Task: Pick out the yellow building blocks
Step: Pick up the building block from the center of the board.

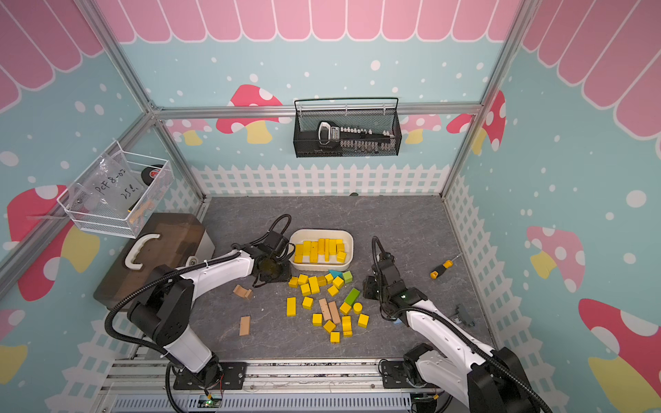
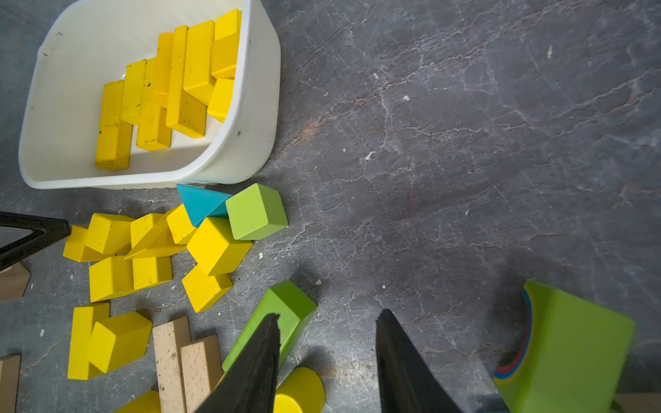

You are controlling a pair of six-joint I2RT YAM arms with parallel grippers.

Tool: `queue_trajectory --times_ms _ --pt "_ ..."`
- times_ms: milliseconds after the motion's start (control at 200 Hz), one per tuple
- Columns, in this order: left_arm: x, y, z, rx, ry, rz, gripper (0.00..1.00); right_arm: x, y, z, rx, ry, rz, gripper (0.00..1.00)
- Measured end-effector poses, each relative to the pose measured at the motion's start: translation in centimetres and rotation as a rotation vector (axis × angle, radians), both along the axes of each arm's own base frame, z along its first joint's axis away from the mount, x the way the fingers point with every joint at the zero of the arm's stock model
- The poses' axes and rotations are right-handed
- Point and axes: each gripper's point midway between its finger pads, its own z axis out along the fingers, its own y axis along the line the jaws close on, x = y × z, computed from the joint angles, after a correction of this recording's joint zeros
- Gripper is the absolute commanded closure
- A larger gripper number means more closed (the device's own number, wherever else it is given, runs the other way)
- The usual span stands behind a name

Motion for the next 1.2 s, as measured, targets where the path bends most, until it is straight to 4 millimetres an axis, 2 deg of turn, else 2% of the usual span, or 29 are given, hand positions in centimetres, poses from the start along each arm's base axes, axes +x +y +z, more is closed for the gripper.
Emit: queue_trajectory --times_ms 190,290,781,941,1196 --pt "-1.5 -2.2 0.0 0.012 -0.008 -0.093 0.55 0.0 0.0 0.0 0.0 0.0 0.0 0.56" --pt "-1.9 -2.7 0.0 0.018 -0.007 -0.121 0.56 0.0 0.0 0.0 0.0 0.0 0.0 0.56" --pt "-1.9 -3.2 0.4 0.03 -0.012 -0.147 0.53 0.0 0.0 0.0 0.0 0.0 -0.001 0.55" --pt "-1.4 -3.5 -0.1 0.051 0.008 -0.145 0.53 0.0 0.0 0.0 0.0 0.0 -0.001 0.55" --pt "-0.9 -2.7 -0.1 0.066 0.008 -0.113 0.54 0.0 0.0 0.0 0.002 0.0 -0.003 0.55"
